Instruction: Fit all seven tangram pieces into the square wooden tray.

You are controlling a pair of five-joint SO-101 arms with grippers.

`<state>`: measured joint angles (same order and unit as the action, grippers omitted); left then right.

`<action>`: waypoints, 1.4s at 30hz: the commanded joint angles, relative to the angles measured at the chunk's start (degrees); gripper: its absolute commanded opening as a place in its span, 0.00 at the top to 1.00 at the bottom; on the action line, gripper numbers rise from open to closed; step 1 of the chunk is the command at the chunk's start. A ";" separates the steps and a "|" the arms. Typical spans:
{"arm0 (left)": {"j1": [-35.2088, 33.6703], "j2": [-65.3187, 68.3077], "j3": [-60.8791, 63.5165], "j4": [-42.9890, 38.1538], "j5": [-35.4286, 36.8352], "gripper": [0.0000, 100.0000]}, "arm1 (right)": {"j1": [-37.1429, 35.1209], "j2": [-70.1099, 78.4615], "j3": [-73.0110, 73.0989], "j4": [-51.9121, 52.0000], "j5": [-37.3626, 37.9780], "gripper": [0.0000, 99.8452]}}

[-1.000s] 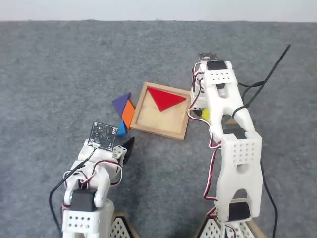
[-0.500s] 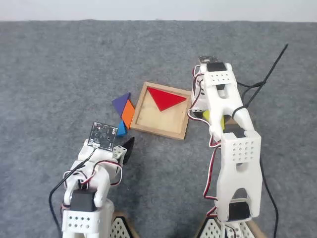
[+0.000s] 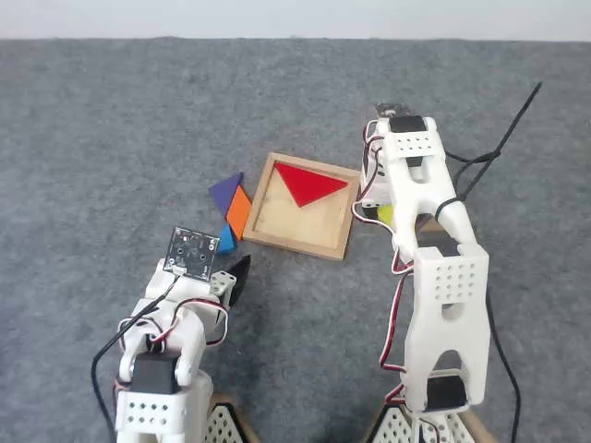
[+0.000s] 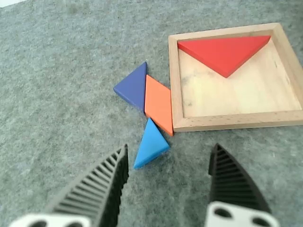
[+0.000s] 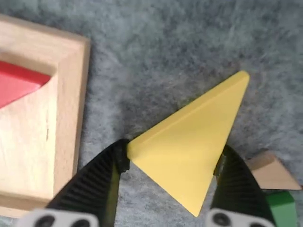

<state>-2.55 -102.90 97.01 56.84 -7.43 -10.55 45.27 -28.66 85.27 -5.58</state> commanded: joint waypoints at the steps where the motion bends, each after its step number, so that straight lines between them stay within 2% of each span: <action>1: -0.18 -0.88 -0.57 0.53 -0.26 0.73 | -1.27 -3.30 -3.16 2.07 0.70 0.82; 12: -0.18 -0.88 -0.57 0.53 -0.26 0.73 | -7.34 -11.91 -3.69 6.81 3.08 0.82; 15: -0.18 -0.88 -0.57 0.53 -0.26 0.73 | -11.03 -13.41 -3.69 7.52 7.82 0.82; 24: -0.18 -0.88 -0.57 0.53 -0.26 0.73 | -22.99 -13.85 -3.69 4.79 41.41 0.82; 33: -0.18 -0.88 -0.57 0.53 -0.26 0.73 | -25.45 -13.85 -3.43 3.03 60.75 0.82; 42: -0.18 -0.88 -0.57 0.53 -0.26 0.73 | -26.24 -13.76 -3.34 3.03 83.25 0.82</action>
<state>-2.55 -102.90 97.01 56.84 -7.43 -35.52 36.31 -29.54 88.79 68.35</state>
